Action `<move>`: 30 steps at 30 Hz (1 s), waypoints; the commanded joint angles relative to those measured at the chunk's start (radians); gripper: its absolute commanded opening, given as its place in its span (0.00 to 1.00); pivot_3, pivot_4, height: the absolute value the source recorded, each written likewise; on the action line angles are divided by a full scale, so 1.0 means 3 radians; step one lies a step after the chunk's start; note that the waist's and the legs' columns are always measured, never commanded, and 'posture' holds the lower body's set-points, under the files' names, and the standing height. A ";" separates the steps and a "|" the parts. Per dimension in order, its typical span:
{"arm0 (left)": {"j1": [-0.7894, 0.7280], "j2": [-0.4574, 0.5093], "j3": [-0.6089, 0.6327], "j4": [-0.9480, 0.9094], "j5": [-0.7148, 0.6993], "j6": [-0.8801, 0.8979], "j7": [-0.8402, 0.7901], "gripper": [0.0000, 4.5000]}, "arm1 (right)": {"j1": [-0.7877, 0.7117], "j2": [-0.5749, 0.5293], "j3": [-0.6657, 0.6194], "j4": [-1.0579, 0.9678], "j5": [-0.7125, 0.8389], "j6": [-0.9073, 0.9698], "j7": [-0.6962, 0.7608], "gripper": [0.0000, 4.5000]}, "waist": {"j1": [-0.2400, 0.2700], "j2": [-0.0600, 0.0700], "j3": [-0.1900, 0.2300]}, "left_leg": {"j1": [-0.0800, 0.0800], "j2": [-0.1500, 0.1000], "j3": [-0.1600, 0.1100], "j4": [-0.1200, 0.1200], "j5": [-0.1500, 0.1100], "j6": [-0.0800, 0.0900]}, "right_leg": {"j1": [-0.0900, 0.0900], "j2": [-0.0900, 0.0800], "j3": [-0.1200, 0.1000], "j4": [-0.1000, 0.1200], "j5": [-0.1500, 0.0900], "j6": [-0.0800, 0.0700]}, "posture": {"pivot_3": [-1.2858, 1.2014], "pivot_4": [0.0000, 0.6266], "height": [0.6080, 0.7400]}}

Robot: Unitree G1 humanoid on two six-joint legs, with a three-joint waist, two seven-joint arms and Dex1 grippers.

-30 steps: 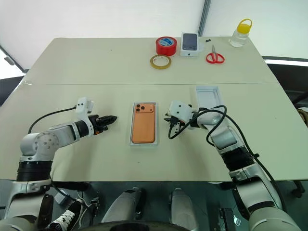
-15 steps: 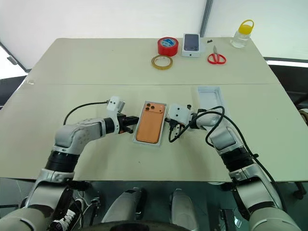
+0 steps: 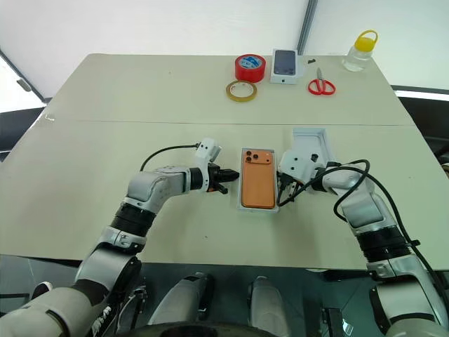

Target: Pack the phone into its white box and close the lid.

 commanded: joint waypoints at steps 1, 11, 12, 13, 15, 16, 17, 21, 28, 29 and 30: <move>-0.0097 -0.0262 -0.0166 0.0109 0.0014 -0.0111 -0.0170 0.01 | 0.0087 -0.0052 -0.0089 -0.0239 0.0113 0.0029 0.0036 0.00 | 0.0000 0.0000 0.0000 | 0.0000 0.0000 0.0000 0.0001 0.0000 0.0000 | 0.0000 0.0000 0.0000 0.0000 0.0000 0.0000 | 0.52 0.24 1.00; -0.0087 -0.0368 -0.0102 0.0180 0.0142 -0.0159 -0.0245 0.01 | 0.0187 -0.0170 -0.0180 -0.0236 0.0085 0.0021 0.0004 0.00 | -0.0010 -0.0001 0.0001 | 0.0000 0.0000 0.0000 0.0001 -0.0001 0.0002 | 0.0000 0.0000 0.0000 0.0001 -0.0001 0.0002 | 0.52 0.24 1.00; -0.0096 -0.0366 -0.0098 0.0193 0.0161 -0.0168 -0.0242 0.01 | 0.0188 -0.0171 -0.0180 -0.0234 0.0085 0.0019 0.0003 0.00 | -0.0009 -0.0001 0.0001 | 0.0000 0.0000 0.0000 0.0001 -0.0001 0.0002 | 0.0000 0.0000 0.0000 0.0001 -0.0001 0.0002 | 0.52 0.24 1.00; -0.0102 -0.0357 -0.0109 0.0195 0.0180 -0.0180 -0.0261 0.01 | 0.0184 -0.0172 -0.0180 -0.0230 0.0085 0.0021 0.0002 0.00 | -0.0009 -0.0001 0.0001 | 0.0000 0.0000 0.0000 0.0001 -0.0001 0.0002 | 0.0000 0.0000 0.0000 0.0001 -0.0001 0.0002 | 0.52 0.24 1.00; -0.0105 -0.0347 -0.0100 0.0199 0.0207 -0.0200 -0.0269 0.01 | 0.0173 -0.0171 -0.0173 -0.0219 0.0087 0.0010 0.0009 0.00 | -0.0009 -0.0001 0.0001 | 0.0000 0.0000 0.0000 0.0002 -0.0001 0.0002 | 0.0000 0.0000 0.0000 0.0001 -0.0001 0.0002 | 0.52 0.24 1.00; -0.0107 -0.0344 -0.0082 0.0206 0.0211 -0.0197 -0.0266 0.01 | 0.0167 -0.0169 -0.0167 -0.0211 0.0086 0.0000 0.0012 0.00 | -0.0009 -0.0001 0.0001 | 0.0000 0.0000 0.0000 0.0002 -0.0001 0.0002 | 0.0000 0.0000 0.0000 0.0001 -0.0001 0.0002 | 0.52 0.24 1.00; -0.0103 -0.0329 -0.0073 0.0203 0.0222 -0.0201 -0.0274 0.01 | 0.0162 -0.0171 -0.0159 -0.0207 0.0082 -0.0002 0.0018 0.00 | -0.0009 -0.0001 0.0001 | 0.0000 0.0000 0.0000 0.0001 -0.0001 0.0002 | 0.0000 0.0000 0.0000 0.0001 -0.0001 0.0002 | 0.52 0.24 1.00; -0.0104 -0.0243 -0.0009 0.0187 0.0259 -0.0220 -0.0280 0.01 | 0.0163 -0.0227 -0.0166 -0.0238 0.0076 0.0001 0.0065 0.00 | -0.0010 -0.0001 0.0001 | 0.0000 0.0000 0.0000 0.0001 -0.0001 0.0002 | 0.0000 0.0000 0.0000 0.0001 -0.0001 0.0002 | 0.52 0.24 1.00; -0.0029 0.0049 0.0180 -0.0048 0.0201 -0.0179 -0.0303 0.01 | 0.0186 -0.0492 -0.0345 -0.0289 0.0130 -0.0012 0.0169 0.00 | -0.0030 -0.0001 0.0002 | 0.0000 0.0002 0.0001 0.0001 -0.0001 0.0001 | -0.0004 0.0003 0.0002 0.0004 -0.0001 0.0001 | 0.52 0.24 1.00; -0.0011 0.0081 0.0204 -0.0075 0.0181 -0.0154 -0.0300 0.01 | 0.0194 -0.0520 -0.0352 -0.0291 0.0136 -0.0031 0.0170 0.00 | -0.0036 -0.0001 0.0002 | 0.0000 0.0003 0.0001 0.0000 -0.0001 0.0001 | -0.0005 0.0003 0.0002 0.0005 -0.0001 0.0001 | 0.52 0.24 1.00; 0.0011 0.0112 0.0208 -0.0111 0.0180 -0.0155 -0.0301 0.01 | 0.0195 -0.0538 -0.0359 -0.0291 0.0141 -0.0043 0.0166 0.00 | -0.0036 -0.0001 0.0002 | 0.0000 0.0004 0.0001 0.0000 -0.0001 0.0001 | -0.0005 0.0004 0.0003 0.0005 -0.0001 0.0001 | 0.52 0.24 1.00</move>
